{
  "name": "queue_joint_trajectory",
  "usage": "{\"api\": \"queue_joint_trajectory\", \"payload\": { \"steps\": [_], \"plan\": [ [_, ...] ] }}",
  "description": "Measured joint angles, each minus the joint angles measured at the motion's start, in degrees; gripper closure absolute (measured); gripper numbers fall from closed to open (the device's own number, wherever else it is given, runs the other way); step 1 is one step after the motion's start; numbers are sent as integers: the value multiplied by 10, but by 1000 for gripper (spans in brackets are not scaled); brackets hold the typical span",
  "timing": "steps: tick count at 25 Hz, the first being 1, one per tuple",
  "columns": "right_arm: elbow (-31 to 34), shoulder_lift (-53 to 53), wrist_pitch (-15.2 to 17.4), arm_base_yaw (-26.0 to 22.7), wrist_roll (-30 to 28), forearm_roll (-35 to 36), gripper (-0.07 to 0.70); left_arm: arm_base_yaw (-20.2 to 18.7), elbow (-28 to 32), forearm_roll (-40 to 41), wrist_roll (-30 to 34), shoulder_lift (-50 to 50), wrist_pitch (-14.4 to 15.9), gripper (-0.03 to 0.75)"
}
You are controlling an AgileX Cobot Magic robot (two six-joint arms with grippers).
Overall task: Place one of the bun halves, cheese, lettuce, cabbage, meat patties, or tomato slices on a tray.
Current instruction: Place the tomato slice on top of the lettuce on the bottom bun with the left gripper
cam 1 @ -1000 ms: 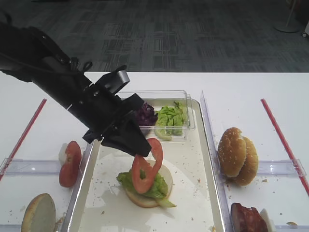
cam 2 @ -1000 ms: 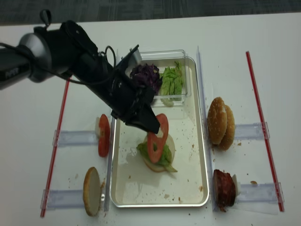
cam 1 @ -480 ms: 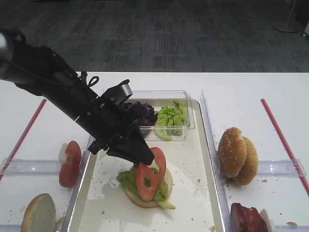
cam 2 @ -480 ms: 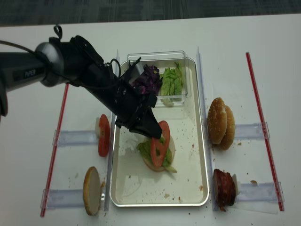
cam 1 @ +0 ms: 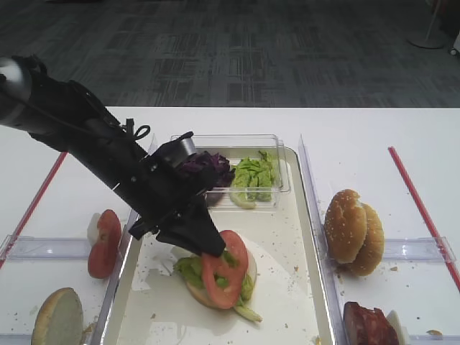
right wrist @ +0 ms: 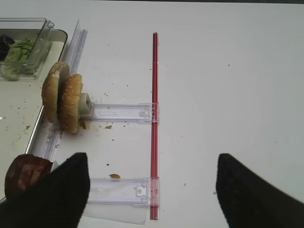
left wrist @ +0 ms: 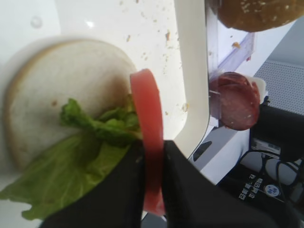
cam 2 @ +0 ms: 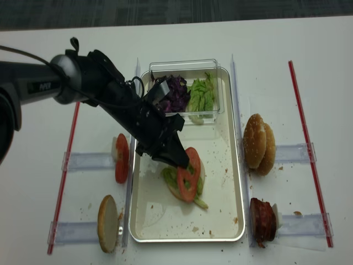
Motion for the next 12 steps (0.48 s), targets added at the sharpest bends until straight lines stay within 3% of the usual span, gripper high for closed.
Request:
{"api": "queue_joint_trajectory", "payload": {
  "steps": [5,12],
  "plan": [
    [0,0,0,0,1,0,61,0,0,51,-19,0,-1,654],
    [0,0,0,0,1,0,61,0,0,56,-21,0,-1,654]
  ]
}}
